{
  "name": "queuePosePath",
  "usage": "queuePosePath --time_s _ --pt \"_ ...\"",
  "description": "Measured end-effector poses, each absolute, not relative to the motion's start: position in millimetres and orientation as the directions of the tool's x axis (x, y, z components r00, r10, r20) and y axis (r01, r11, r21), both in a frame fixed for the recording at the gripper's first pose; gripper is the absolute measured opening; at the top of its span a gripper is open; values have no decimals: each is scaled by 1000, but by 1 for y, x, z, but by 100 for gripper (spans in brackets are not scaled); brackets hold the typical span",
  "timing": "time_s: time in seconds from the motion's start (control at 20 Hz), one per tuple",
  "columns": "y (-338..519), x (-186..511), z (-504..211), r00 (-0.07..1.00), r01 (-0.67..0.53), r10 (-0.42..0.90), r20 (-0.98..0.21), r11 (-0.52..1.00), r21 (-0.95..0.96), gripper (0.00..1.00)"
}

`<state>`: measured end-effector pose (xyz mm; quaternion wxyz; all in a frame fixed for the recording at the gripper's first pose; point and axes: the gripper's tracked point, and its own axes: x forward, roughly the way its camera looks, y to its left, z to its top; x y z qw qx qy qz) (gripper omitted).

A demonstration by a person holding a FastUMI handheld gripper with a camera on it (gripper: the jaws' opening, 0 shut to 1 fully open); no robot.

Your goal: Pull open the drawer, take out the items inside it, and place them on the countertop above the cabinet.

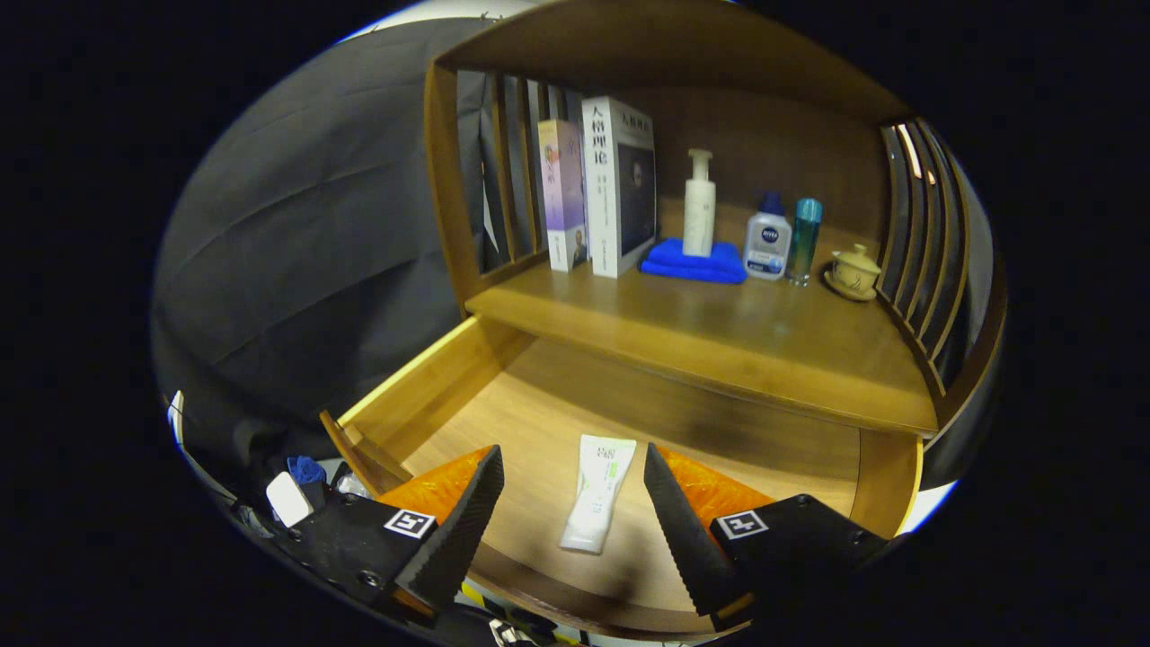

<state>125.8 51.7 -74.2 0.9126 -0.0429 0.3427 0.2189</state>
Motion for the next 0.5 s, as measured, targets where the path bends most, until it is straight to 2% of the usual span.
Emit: queuePosePath --time_s 0.25,0.5 --pt "49 138 -115 523 -470 317 -791 881 42 96" --pt "62 151 -146 382 -496 297 -875 865 76 96"
